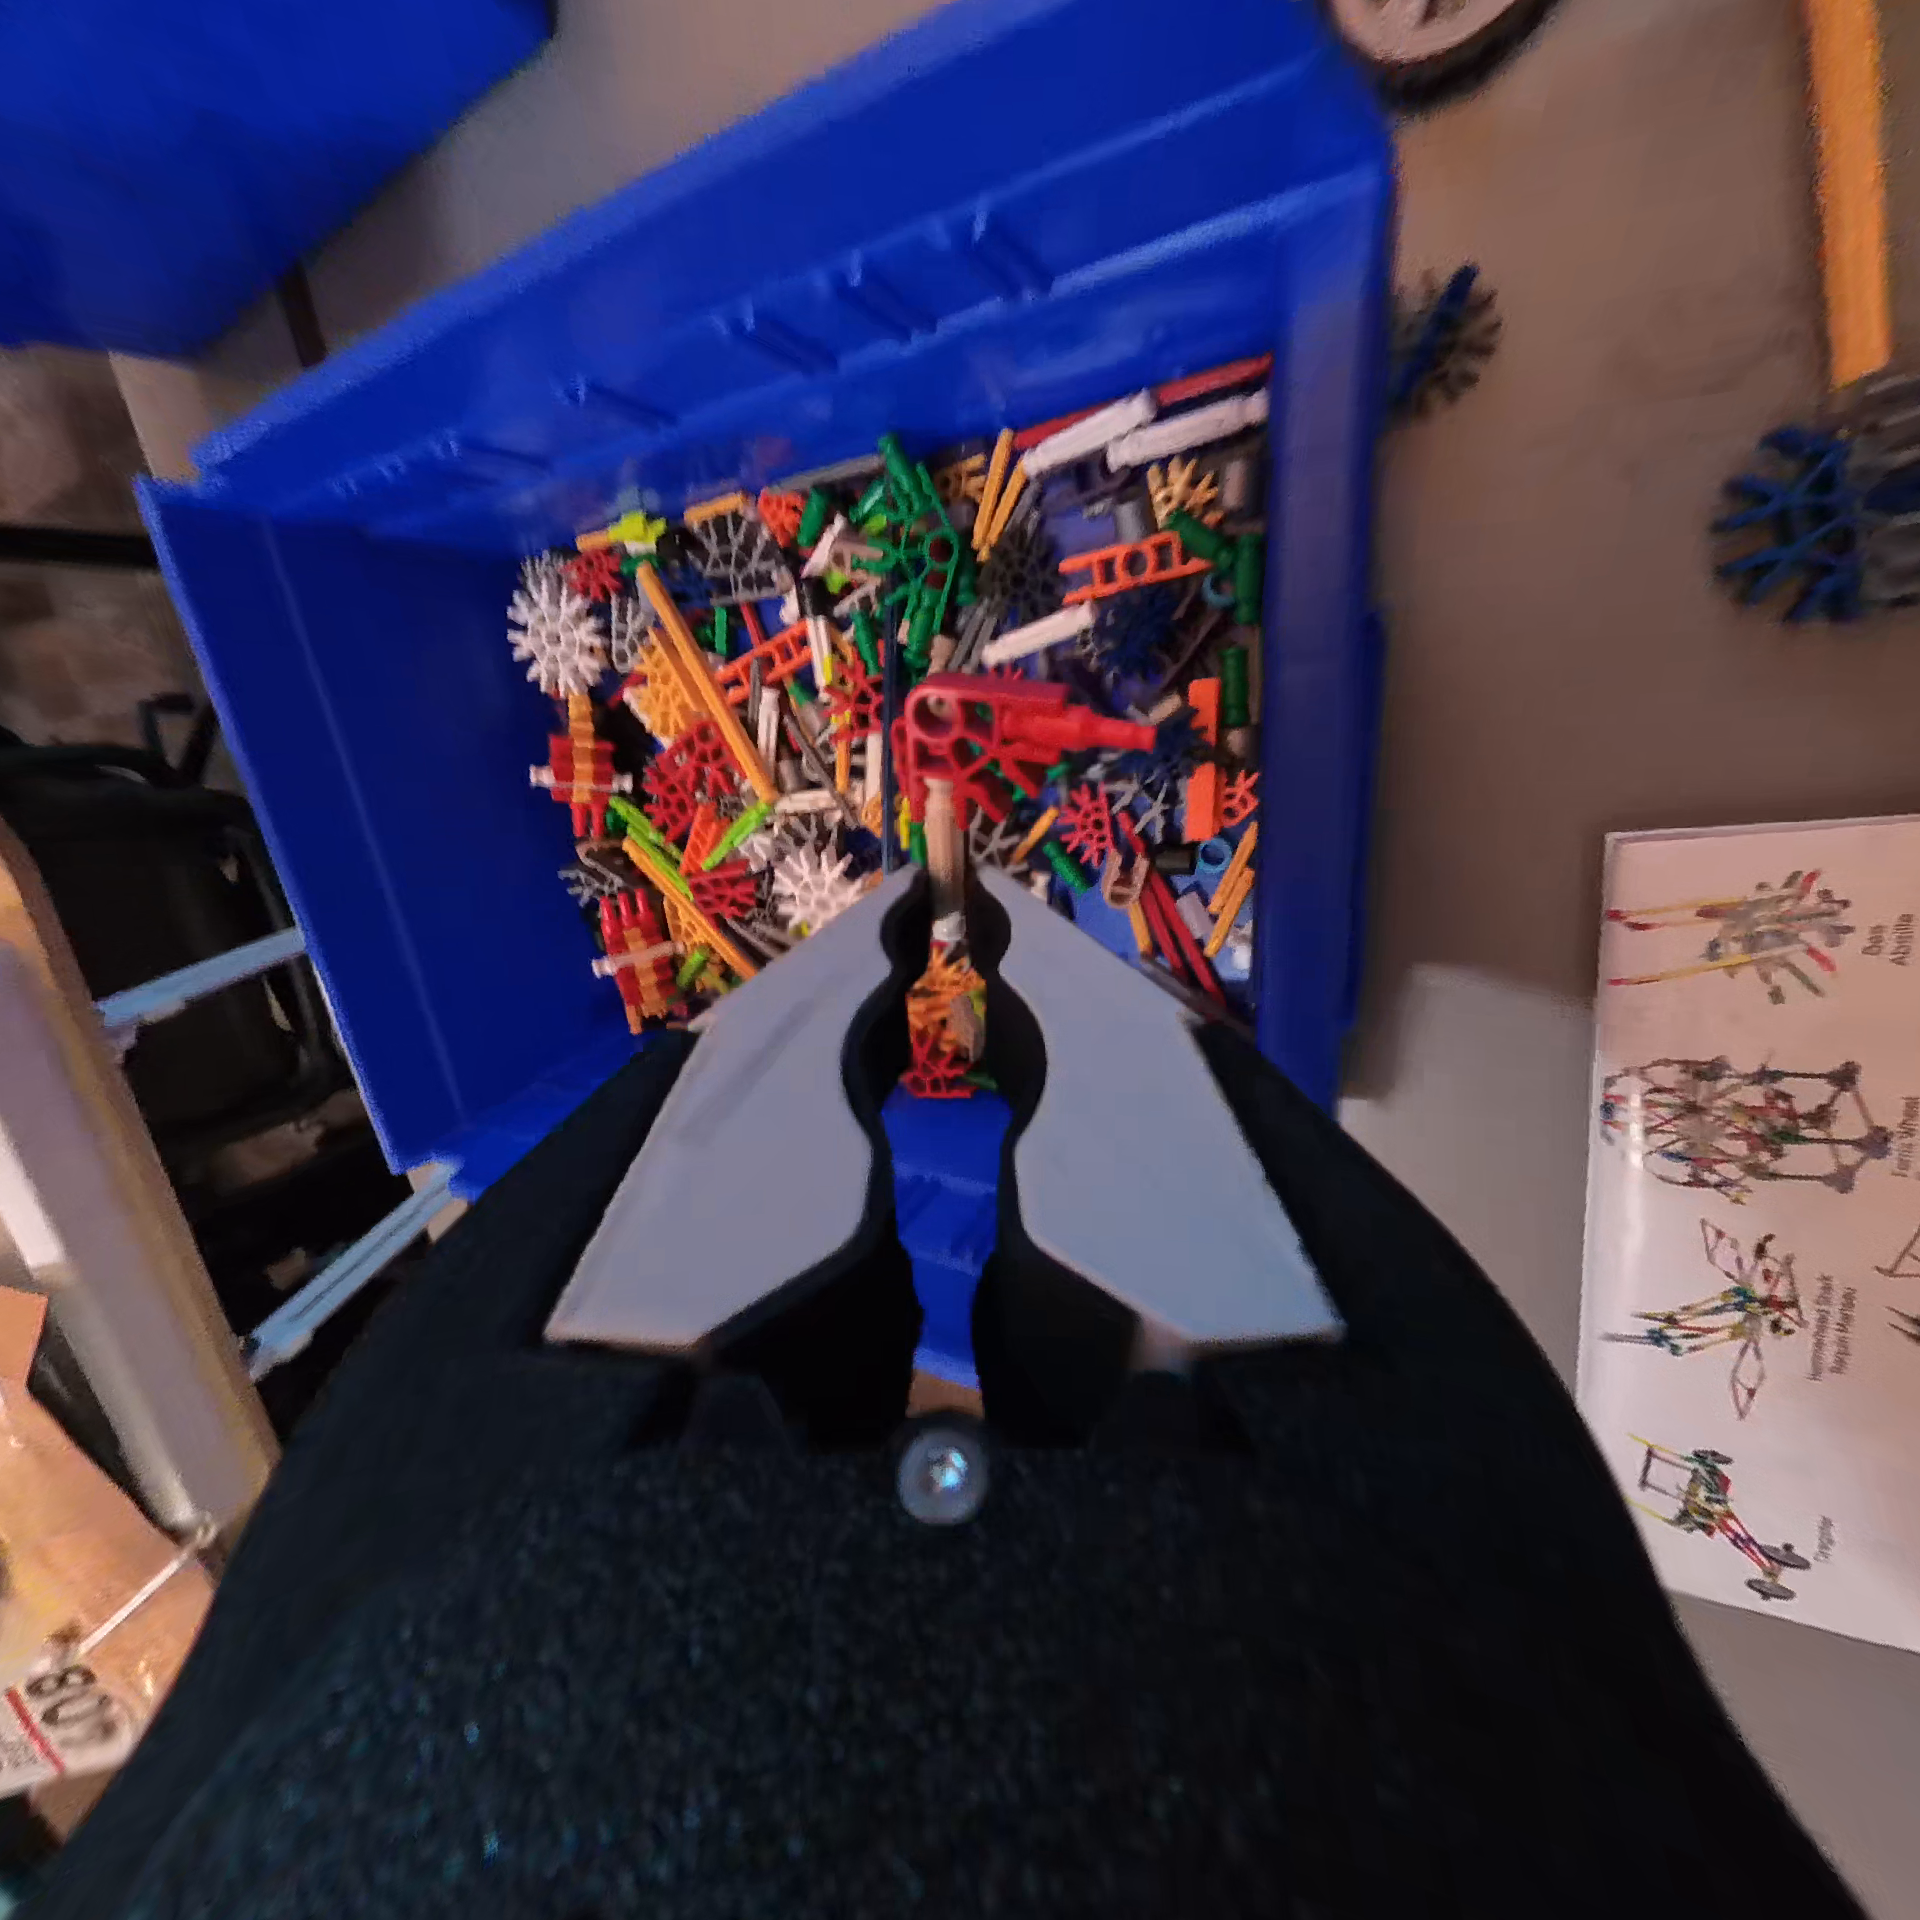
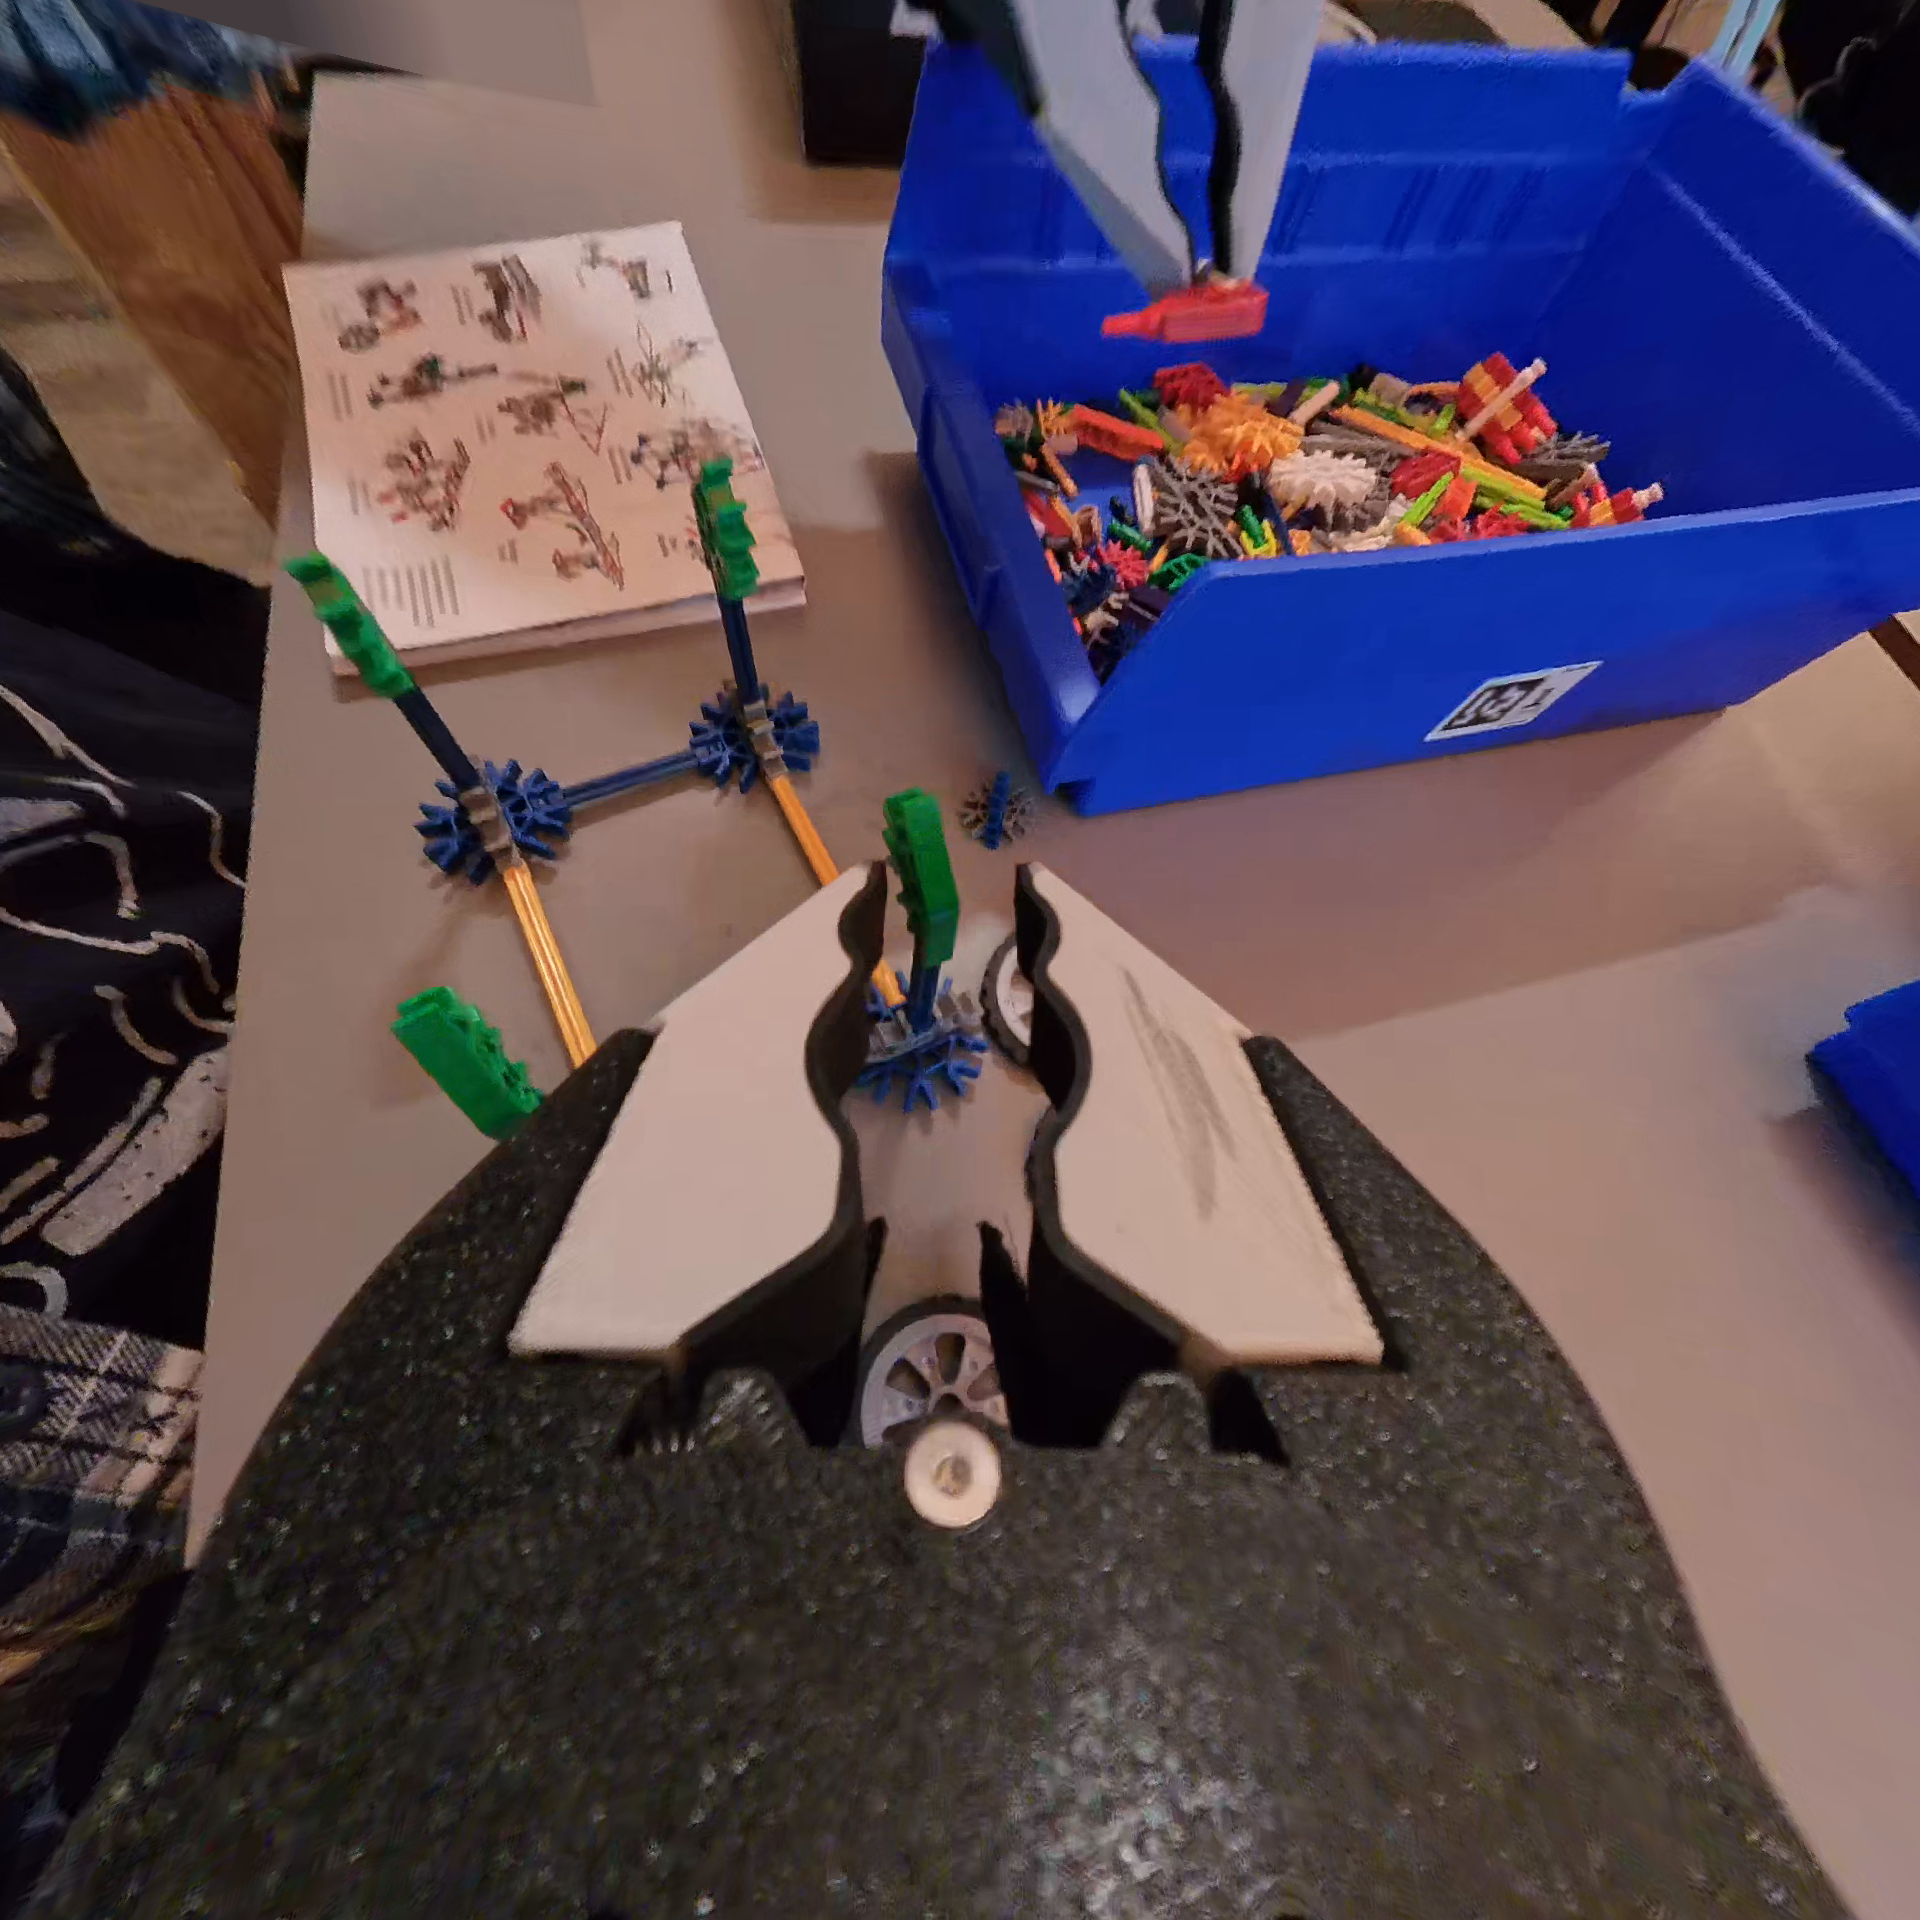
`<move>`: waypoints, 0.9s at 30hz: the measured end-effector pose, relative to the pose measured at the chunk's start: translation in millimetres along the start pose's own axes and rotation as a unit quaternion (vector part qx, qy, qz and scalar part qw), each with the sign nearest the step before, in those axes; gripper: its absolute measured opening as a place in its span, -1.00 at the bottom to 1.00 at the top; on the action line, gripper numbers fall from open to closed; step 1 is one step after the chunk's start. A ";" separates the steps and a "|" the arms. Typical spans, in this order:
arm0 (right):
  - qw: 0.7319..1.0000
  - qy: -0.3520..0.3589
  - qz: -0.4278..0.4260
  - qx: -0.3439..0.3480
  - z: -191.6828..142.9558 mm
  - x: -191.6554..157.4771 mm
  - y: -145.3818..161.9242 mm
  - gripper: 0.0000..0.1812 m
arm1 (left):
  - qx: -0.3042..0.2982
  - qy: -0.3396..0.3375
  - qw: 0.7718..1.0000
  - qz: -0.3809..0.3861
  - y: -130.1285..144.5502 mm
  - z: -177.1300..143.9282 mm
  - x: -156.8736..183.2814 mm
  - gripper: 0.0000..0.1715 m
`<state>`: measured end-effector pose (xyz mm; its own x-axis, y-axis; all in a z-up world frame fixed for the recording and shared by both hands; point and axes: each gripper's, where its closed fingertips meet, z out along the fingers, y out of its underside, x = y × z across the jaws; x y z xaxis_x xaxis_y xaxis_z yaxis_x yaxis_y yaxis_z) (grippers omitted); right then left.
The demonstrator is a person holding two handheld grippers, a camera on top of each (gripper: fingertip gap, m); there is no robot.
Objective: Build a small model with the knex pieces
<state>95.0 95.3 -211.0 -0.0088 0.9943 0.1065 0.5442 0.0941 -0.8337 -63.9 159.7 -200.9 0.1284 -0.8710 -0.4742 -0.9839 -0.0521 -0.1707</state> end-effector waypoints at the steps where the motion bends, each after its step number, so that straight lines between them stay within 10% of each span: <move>1: 1.000 -0.002 0.006 0.011 -1.9 0.6 -3.6 -0.74 | 0.012 0.009 1.000 0.007 -5.7 -2.1 4.5 -0.96; 14: 0.993 0.030 0.018 0.115 -24.7 21.5 -58.0 -0.74 | 0.109 -0.022 0.993 0.049 -47.3 -25.0 -5.8 -0.96; 27: 0.989 0.027 0.100 0.101 20.2 58.9 -101.3 -0.63 | 0.153 -0.034 0.985 0.066 -55.6 -35.0 -7.7 -0.96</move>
<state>22.4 145.3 -131.2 0.1306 0.9903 -0.0474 0.3516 -0.0910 -0.9317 -14.5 152.1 -157.4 0.0191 -0.8249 -0.5650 -0.9105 0.2191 -0.3507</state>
